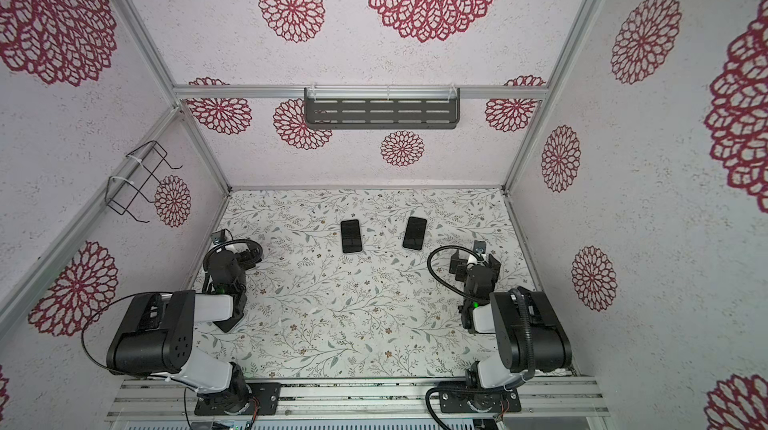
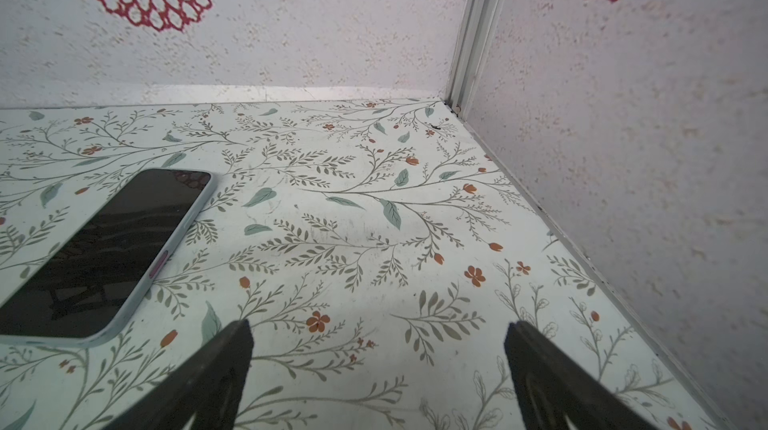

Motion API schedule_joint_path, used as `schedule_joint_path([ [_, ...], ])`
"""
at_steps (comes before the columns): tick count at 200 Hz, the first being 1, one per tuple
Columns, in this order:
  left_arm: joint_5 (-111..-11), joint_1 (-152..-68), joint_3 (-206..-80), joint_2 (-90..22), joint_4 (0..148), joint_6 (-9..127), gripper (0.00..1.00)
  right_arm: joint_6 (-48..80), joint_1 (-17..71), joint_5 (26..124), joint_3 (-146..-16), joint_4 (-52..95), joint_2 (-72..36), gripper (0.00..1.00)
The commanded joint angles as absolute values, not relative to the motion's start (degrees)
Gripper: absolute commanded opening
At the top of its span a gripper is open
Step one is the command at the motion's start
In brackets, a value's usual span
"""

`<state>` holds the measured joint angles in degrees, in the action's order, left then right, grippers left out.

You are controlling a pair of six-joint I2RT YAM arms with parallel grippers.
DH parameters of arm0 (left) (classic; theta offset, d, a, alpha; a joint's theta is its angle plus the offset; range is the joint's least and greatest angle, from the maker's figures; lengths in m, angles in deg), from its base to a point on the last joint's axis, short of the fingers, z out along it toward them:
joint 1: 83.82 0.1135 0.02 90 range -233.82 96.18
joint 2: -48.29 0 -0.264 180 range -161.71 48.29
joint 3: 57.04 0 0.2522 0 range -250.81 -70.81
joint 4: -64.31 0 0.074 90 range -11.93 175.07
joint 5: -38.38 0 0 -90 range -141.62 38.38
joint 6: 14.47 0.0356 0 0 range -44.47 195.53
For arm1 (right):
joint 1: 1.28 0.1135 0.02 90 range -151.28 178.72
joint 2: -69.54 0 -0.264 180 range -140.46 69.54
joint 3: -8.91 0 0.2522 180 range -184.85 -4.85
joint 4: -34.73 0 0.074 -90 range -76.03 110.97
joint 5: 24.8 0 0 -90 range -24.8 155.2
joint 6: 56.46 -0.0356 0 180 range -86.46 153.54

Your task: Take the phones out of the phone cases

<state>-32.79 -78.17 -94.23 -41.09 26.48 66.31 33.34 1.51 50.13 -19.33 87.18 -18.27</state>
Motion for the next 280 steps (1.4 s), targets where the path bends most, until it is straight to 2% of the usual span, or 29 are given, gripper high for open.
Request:
schedule_joint_path([
  [1,-32.4,-78.2,-94.0,-41.2,24.8,67.0,0.97,32.2,1.2,49.2,-18.9,90.7,-18.5,0.99],
  [25,-32.9,-78.9,-93.0,-40.7,22.8,68.1,0.97,32.8,1.7,49.2,-17.1,93.7,-17.6,0.99],
  [38,-30.1,-82.2,-91.5,-38.0,22.0,71.6,0.97,34.2,4.4,43.5,-17.4,90.6,-13.6,0.99],
  [68,-19.3,-90.8,-92.3,-28.9,28.6,77.9,0.97,33.2,9.5,34.9,-26.6,62.3,-2.2,0.99],
  [97,-18.0,-95.9,-98.3,-18.8,45.4,70.6,0.97,26.1,12.4,33.2,-35.8,38.1,4.4,0.99],
  [129,-31.3,-96.4,-113.7,-15.5,76.1,52.6,0.97,13.8,13.2,30.9,-47.5,11.0,6.6,0.99],
  [163,-43.5,-99.0,-125.0,-21.4,92.4,43.2,0.97,5.7,11.8,22.3,-57.6,-12.4,4.1,0.99],
  [175,-45.5,-101.2,-127.7,-24.0,96.2,41.8,0.97,4.3,7.9,24.1,-57.7,-15.4,4.5,0.99],
  [199,-46.9,-105.6,-132.4,-29.3,102.3,40.3,0.97,3.0,-2.6,36.0,-55.4,-16.0,7.0,0.99],
  [221,-48.2,-108.4,-135.6,-33.2,104.6,39.1,0.97,1.9,-8.9,36.4,-53.9,-17.0,7.0,0.99],
  [246,-49.5,-110.0,-137.0,-35.6,104.2,38.4,0.97,0.7,-16.9,43.1,-50.6,-15.5,6.5,0.99],
  [280,-50.6,-110.9,-138.2,-36.7,104.1,38.2,0.97,0.4,-24.0,45.5,-46.1,-13.2,6.4,0.99],
])
